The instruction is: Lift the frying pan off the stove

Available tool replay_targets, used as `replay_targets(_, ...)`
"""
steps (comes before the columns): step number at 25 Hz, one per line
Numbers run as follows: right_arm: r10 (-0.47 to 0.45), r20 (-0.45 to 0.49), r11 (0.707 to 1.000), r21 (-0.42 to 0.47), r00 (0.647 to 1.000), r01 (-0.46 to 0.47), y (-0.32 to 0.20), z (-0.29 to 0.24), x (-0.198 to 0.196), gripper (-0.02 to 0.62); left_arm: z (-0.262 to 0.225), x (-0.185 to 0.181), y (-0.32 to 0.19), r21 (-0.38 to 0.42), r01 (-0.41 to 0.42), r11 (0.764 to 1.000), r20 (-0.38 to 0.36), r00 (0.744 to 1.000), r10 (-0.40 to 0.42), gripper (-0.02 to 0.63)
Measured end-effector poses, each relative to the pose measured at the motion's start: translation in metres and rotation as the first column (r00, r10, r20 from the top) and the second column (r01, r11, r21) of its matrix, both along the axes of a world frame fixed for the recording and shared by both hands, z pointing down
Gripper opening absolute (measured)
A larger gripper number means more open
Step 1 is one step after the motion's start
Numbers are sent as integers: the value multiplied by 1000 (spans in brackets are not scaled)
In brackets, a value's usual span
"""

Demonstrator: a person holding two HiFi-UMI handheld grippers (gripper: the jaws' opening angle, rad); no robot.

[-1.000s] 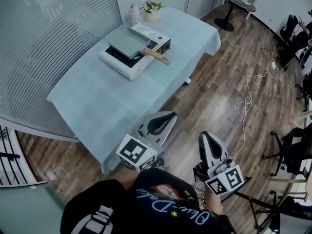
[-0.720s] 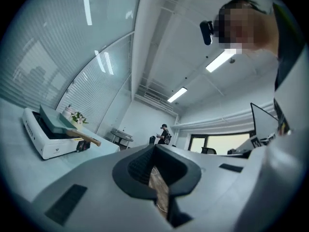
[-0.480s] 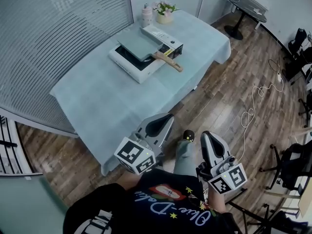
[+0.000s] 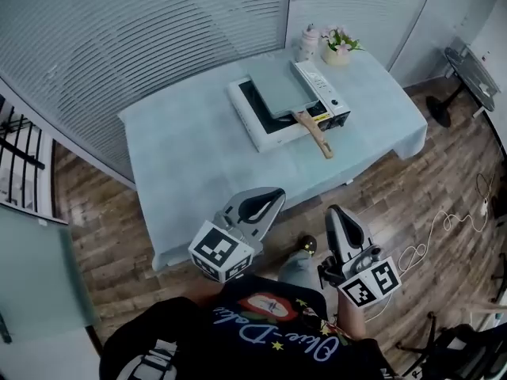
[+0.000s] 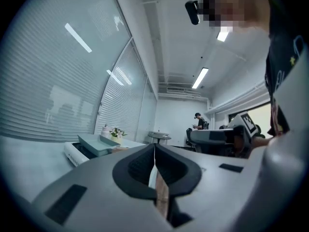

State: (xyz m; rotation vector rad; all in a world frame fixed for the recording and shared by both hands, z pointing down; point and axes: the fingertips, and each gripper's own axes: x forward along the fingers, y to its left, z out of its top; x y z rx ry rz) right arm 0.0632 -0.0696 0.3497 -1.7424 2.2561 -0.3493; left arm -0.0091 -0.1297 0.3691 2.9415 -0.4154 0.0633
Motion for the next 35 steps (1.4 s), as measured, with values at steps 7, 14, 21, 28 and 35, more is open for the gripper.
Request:
replay_targets(7, -153, 26, 988, -7, 988, 153, -40, 4, 38, 2, 7, 25, -31, -33, 165, 986, -2, 986, -165, 6)
replay_targets(14, -261, 40, 965, 3, 965, 261, -64, 3, 83, 2, 13, 56, -59, -57, 300, 952, 5, 954, -301, 6)
replay_targets(21, -365, 40, 931, -5, 930, 366, -90, 12, 119, 2, 23, 75, -78, -105, 408, 907, 0, 912, -410, 6)
replay_targets(28, -473, 51, 880, -25, 880, 474, -108, 27, 130, 2, 36, 80, -84, -153, 496, 855, 1, 865, -502, 6)
replay_targets(35, -524, 116, 846, -45, 844, 532, -113, 42, 129, 3, 49, 82, -83, -254, 490, 834, 8, 863, -505, 52)
